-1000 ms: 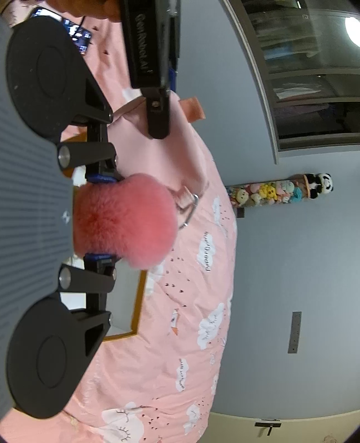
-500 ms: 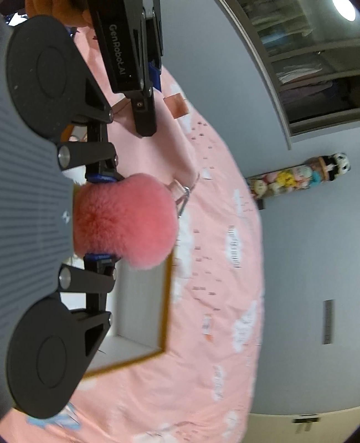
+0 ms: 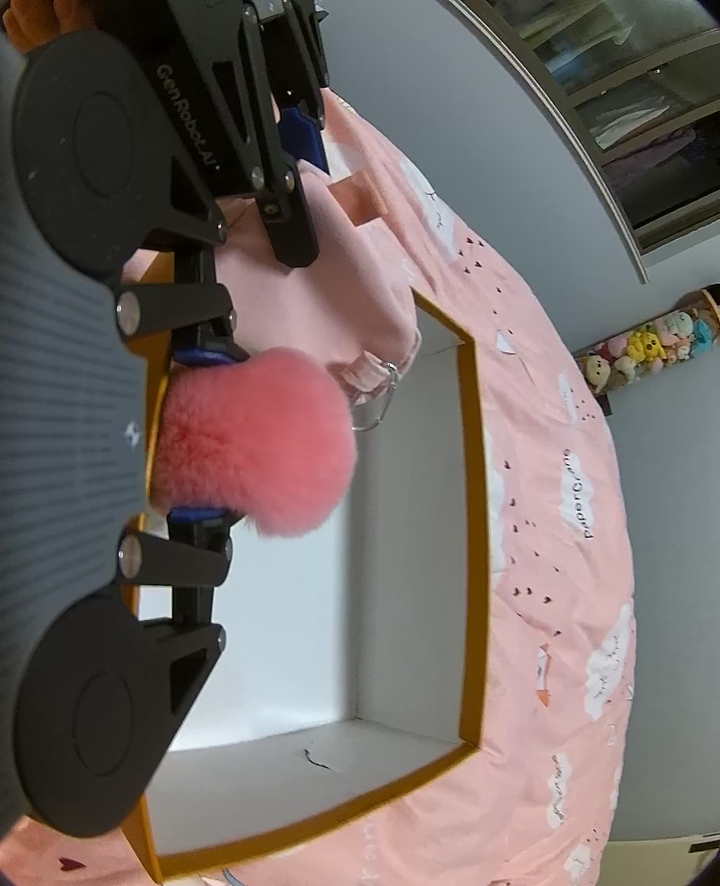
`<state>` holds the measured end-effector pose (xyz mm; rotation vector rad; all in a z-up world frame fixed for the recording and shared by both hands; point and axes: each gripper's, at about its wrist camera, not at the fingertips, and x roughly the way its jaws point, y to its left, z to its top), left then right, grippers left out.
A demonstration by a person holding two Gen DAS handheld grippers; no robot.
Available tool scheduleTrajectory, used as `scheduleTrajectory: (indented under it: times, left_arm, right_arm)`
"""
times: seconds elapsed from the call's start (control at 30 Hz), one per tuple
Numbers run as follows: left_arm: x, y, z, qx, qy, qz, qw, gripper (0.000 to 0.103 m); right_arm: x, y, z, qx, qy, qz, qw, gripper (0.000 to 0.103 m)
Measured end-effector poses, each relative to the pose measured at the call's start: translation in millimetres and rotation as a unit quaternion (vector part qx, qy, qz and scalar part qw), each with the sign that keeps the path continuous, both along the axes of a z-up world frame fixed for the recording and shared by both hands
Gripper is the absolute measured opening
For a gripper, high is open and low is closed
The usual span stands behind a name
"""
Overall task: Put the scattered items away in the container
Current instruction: 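Carry the pink pouch in left tool and pompom in right tool into the box, then open left tool releasing the pouch while right tool releases the pompom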
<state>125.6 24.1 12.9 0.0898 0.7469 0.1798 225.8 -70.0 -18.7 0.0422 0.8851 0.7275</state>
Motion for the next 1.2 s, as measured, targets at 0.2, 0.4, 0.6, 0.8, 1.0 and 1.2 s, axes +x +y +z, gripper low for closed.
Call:
scheduleTrajectory:
  times: [0.2,0.4,0.6,0.8,1.0,1.2]
  left_arm:
    - [3.9,-3.0,-4.1,0.019,0.008,0.001,0.9998,0.039]
    - [3.9,-2.3,-5.5,0.019,0.011,0.0,0.9998,0.039]
    - [3.7,0.1,-6.1,0.013,0.009,-0.001,0.9999,0.041]
    - [1.7,5.5,-4.7,-0.008,0.006,-0.003,0.9999,0.048]
    - [-2.2,4.8,-0.9,0.0,-0.009,0.004,1.0,0.052]
    - [-6.3,6.4,4.8,-0.001,-0.016,0.007,0.9998,0.054]
  right_arm:
    - [-4.2,1.9,-2.0,-0.001,0.012,-0.002,1.0,0.049]
    - [-5.7,0.4,-2.6,-0.006,0.017,0.0,1.0,0.049]
    - [-6.1,0.2,-1.1,-0.007,0.014,0.001,1.0,0.049]
    - [-6.6,-4.7,1.8,-0.01,0.009,-0.007,1.0,0.056]
    - [-10.8,-7.8,7.8,-0.012,-0.009,-0.013,1.0,0.063]
    - [-14.8,-8.2,12.8,-0.016,-0.026,-0.011,0.999,0.066]
